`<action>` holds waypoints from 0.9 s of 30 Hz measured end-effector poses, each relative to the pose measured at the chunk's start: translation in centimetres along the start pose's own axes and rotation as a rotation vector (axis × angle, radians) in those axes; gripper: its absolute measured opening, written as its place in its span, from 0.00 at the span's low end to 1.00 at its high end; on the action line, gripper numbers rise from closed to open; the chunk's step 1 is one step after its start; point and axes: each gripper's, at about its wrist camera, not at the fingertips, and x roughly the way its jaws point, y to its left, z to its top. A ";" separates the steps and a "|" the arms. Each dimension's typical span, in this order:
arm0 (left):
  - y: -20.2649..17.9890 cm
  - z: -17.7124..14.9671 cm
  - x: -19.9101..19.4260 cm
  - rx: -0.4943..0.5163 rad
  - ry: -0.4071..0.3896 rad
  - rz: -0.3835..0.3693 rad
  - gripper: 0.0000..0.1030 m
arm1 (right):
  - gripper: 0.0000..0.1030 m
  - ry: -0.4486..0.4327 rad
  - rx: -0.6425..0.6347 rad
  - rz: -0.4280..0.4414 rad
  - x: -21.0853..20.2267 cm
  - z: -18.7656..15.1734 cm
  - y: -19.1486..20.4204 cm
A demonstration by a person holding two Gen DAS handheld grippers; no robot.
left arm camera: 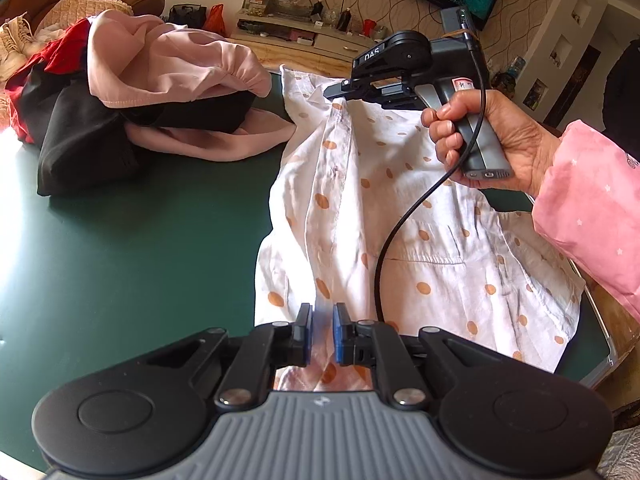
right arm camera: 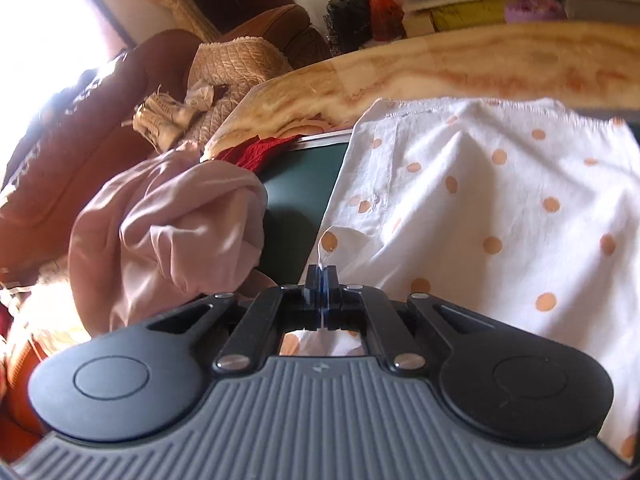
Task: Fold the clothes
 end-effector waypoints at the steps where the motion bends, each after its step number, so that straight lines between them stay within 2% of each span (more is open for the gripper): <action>1: 0.3 -0.1 0.0 -0.010 0.006 0.007 0.11 | 0.19 0.043 0.039 0.021 0.9 0.3 -0.5; 2: 0.6 -0.2 -0.1 -0.024 0.009 0.013 0.11 | 0.31 0.073 0.074 0.032 1.5 0.5 -1.0; 4: 1.2 -0.4 -0.3 -0.049 0.013 0.026 0.11 | 0.32 0.071 0.143 0.046 1.8 0.6 -2.3; 6: 1.8 -0.3 -0.5 -0.065 0.010 0.036 0.11 | 0.32 -0.001 0.191 0.054 0.6 0.7 -3.5; 9: 2.3 0.6 -0.8 -0.064 -0.008 0.035 0.12 | 0.32 -0.117 0.217 -0.002 -2.3 1.1 -5.8; 12: 1.9 2.4 -0.9 -0.030 -0.049 0.024 0.12 | 0.32 -0.208 0.201 -0.185 -5.0 2.1 -8.8; 14: 1.3 3.8 -0.4 -0.002 -0.064 0.004 0.13 | 0.32 -0.224 0.227 -0.262 -6.2 3.0 -11.7; 18: -0.3 7.9 2.2 0.076 -0.073 -0.050 0.13 | 0.32 -0.181 0.288 -0.287 -6.3 5.0 -16.2; 22: -2.3 13.3 6.2 0.193 -0.093 -0.035 0.15 | 0.32 -0.187 0.281 -0.352 -5.2 6.4 -17.2; 27: -2.0 20.3 11.9 0.182 -0.077 -0.092 0.27 | 0.32 -0.172 0.212 -0.312 -4.2 6.7 -16.9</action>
